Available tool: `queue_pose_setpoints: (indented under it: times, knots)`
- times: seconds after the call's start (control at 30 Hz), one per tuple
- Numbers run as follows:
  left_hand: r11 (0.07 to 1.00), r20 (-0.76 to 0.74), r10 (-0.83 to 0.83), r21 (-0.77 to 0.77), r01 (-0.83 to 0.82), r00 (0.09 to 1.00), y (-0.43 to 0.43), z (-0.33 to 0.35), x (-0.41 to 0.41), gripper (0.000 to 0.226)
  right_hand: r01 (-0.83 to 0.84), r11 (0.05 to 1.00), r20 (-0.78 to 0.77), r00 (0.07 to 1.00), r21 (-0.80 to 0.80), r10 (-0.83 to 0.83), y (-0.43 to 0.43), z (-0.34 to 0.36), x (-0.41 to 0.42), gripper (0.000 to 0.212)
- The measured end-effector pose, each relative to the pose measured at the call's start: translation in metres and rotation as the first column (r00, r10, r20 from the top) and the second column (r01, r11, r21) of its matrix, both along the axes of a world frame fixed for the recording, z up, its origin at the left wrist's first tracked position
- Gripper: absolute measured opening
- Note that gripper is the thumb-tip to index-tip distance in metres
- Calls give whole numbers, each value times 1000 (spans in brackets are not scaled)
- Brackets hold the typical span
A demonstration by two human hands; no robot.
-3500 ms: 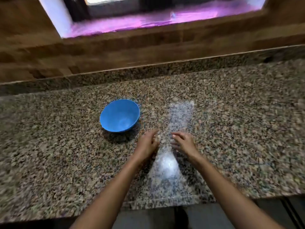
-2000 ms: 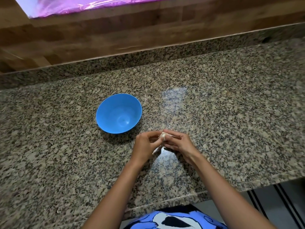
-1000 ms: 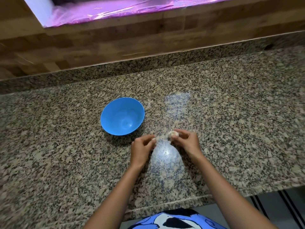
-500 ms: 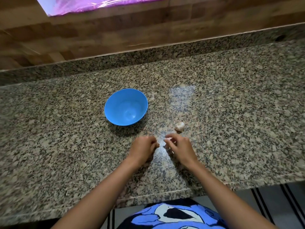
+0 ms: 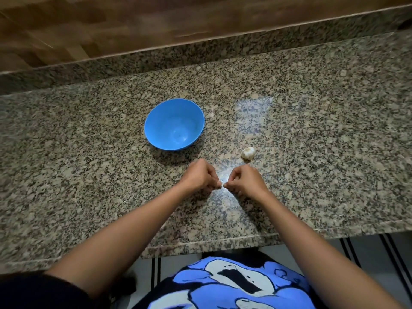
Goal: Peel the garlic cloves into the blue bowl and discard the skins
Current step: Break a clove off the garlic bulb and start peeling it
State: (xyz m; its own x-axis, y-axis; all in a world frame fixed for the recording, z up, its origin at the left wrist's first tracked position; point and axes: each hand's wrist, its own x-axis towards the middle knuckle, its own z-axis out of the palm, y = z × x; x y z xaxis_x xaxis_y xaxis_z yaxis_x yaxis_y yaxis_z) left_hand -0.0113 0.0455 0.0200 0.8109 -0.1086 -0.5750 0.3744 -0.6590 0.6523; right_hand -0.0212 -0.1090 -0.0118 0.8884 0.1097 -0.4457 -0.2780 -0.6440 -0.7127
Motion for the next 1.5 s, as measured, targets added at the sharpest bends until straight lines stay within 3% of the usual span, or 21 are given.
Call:
queue_pose_setpoints:
  times: [0.33,0.5,0.67,0.73,0.77,0.83,0.9,0.97,1.1,1.2,1.37,1.5]
  knots:
    - [954,46,-198,239,181,979,-10,5,11,8,52,997,-25,998,61,-51,-1,1,-4,15]
    - [884,67,-321,379,274,945,-21,10,16,12,65,994,-37,997,87,-62,0,2,-5,13]
    - [821,271,-432,513,251,860,-30,10,-8,6,68,993,-14,998,93,-67,0,1,-6,13]
    - [859,342,-401,464,218,850,-24,3,-19,12,64,994,2,998,90,-65,0,-1,-7,13]
    - [911,347,-308,376,170,886,-17,-1,-22,13,57,994,19,998,90,-59,-1,-3,-7,13]
    - [999,250,-5,48,-7,968,-2,-8,-22,11,38,992,64,997,119,-46,-3,-6,-9,11]
    - [940,68,223,-281,-196,972,7,-9,-25,5,4,985,93,995,173,-20,-5,-4,-9,7]
    - [885,11,298,-378,-272,955,5,-9,-32,9,-27,956,44,999,292,14,-4,1,-9,14]
    - [887,155,375,-346,-305,914,0,-18,-41,11,-49,927,-27,998,372,64,3,9,-6,17]
    - [811,117,489,-426,-401,864,1,-21,-41,8,-57,915,-106,989,400,108,4,16,-4,19]
    - [787,28,458,-477,-391,889,6,-24,-38,11,-27,878,-143,984,478,108,-1,16,-6,13]
    - [975,361,218,-116,-188,907,13,-30,-39,19,85,879,-132,991,470,-25,-7,3,-10,14]
